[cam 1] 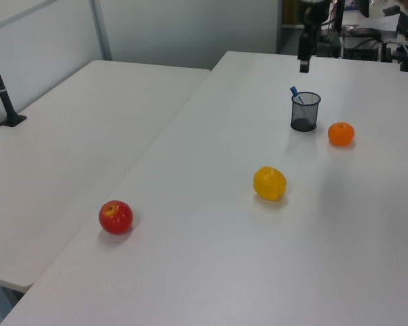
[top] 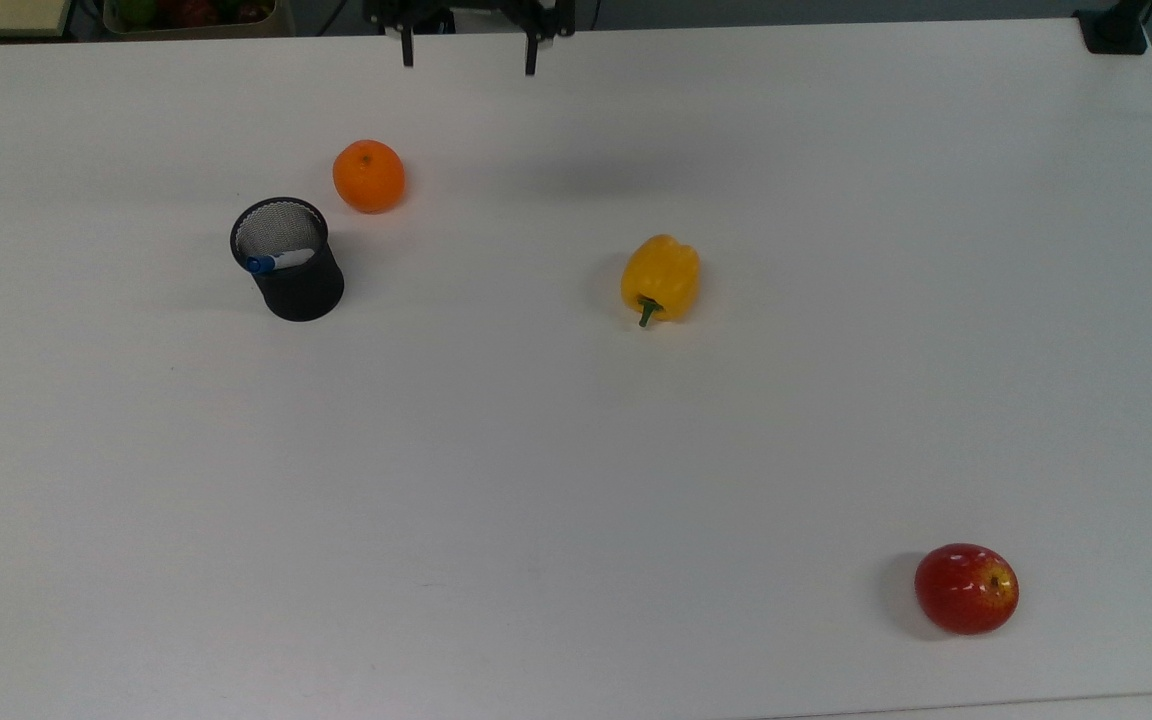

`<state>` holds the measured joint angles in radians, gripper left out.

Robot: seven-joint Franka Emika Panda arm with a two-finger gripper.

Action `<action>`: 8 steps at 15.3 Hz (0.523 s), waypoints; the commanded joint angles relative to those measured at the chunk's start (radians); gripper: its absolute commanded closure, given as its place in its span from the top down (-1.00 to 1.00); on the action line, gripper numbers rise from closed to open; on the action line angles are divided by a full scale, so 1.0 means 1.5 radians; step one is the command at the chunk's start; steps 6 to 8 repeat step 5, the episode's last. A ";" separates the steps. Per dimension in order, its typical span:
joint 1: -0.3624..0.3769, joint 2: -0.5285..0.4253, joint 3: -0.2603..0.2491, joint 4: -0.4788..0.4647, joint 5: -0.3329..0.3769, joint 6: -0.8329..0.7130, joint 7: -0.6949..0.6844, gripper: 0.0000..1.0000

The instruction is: Place marker

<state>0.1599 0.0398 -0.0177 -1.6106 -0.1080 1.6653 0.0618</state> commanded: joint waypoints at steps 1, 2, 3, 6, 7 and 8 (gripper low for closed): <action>0.007 -0.032 -0.014 -0.008 0.039 -0.042 -0.018 1.00; 0.007 -0.032 -0.012 -0.010 0.033 -0.041 -0.017 1.00; 0.007 -0.030 -0.012 -0.010 0.032 -0.041 -0.016 1.00; 0.004 -0.030 -0.012 -0.010 0.032 -0.041 -0.016 1.00; 0.004 -0.030 -0.012 -0.010 0.032 -0.041 -0.016 1.00; 0.004 -0.030 -0.012 -0.010 0.032 -0.041 -0.016 1.00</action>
